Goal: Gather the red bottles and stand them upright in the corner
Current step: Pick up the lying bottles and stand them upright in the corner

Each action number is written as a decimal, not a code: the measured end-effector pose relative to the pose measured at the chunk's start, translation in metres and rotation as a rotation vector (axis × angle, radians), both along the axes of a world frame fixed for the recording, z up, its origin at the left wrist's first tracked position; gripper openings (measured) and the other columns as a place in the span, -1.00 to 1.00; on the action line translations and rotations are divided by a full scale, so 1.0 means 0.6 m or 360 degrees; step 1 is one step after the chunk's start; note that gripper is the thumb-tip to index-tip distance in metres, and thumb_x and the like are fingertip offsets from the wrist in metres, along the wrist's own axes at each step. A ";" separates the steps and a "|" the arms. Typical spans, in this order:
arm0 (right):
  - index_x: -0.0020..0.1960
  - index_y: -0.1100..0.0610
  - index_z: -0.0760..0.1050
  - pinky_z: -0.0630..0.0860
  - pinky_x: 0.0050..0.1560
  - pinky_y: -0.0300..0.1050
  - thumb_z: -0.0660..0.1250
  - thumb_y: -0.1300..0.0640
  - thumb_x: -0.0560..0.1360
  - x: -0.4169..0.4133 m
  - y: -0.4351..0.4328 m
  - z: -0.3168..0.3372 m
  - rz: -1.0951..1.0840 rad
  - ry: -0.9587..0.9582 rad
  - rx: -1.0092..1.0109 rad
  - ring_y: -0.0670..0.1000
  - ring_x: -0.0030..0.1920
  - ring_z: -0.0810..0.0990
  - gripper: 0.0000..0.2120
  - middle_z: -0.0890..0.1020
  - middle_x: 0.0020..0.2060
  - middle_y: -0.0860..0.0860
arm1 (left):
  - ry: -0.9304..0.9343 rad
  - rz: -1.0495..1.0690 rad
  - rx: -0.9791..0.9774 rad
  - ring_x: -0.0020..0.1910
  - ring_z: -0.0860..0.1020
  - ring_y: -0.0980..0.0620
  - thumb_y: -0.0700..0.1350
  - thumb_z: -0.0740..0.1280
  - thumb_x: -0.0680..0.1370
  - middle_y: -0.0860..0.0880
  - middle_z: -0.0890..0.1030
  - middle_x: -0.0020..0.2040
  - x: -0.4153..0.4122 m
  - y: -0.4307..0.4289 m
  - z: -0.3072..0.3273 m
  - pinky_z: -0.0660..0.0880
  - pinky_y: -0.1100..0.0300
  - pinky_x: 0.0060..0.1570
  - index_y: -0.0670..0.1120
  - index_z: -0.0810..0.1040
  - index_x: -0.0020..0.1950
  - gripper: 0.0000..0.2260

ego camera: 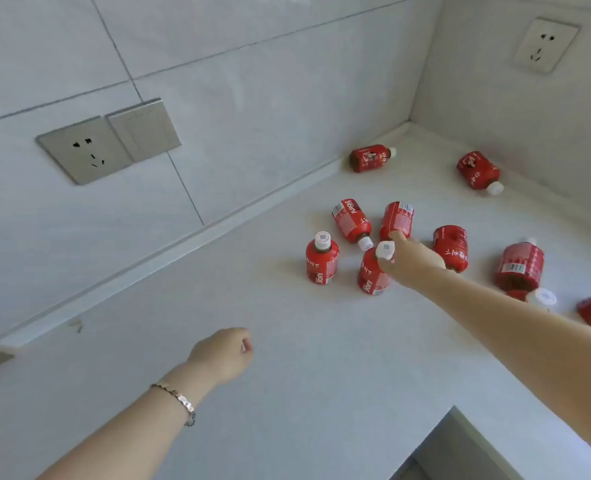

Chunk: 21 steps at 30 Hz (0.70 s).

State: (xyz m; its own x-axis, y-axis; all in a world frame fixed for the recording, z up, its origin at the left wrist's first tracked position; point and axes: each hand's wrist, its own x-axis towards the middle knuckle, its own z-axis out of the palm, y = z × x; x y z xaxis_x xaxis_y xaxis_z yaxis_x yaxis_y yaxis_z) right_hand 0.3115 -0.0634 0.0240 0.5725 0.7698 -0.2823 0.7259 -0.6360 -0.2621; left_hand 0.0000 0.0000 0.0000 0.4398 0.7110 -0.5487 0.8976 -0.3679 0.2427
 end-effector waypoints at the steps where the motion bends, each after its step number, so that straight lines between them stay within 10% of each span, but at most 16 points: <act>1: 0.37 0.11 0.25 0.56 -0.11 0.01 0.13 -0.07 0.55 0.014 0.014 -0.003 0.0005 -0.0030 -0.0043 0.19 0.00 0.62 -0.55 0.55 0.12 0.14 | 0.0000 0.0013 0.0000 0.01 0.55 -0.03 -0.08 0.16 0.55 0.05 0.54 -0.04 0.015 0.006 -0.008 0.35 0.24 -0.09 0.04 0.42 -0.11 -0.92; 13: 0.12 0.11 0.36 0.36 -0.40 -0.17 0.25 -0.09 0.50 0.055 0.035 -0.072 -0.0085 0.0286 0.0041 0.10 -0.22 0.55 -0.67 0.51 -0.26 0.00 | -0.0317 0.0265 0.0328 0.14 0.54 -0.11 -0.03 0.21 0.56 -0.06 0.46 0.25 0.194 0.046 0.001 0.49 0.03 0.10 -0.04 0.25 0.41 -0.57; 21: 0.01 0.05 0.41 0.46 -0.35 -0.14 0.33 -0.15 0.43 0.033 -0.015 -0.039 -0.0088 0.0461 0.0151 0.04 -0.22 0.58 -0.68 0.58 -0.21 -0.01 | -0.0240 0.0081 0.0419 0.10 0.54 -0.25 0.06 0.26 0.54 -0.18 0.44 0.20 0.339 0.111 -0.021 0.48 0.00 0.04 -0.04 0.32 0.34 -0.59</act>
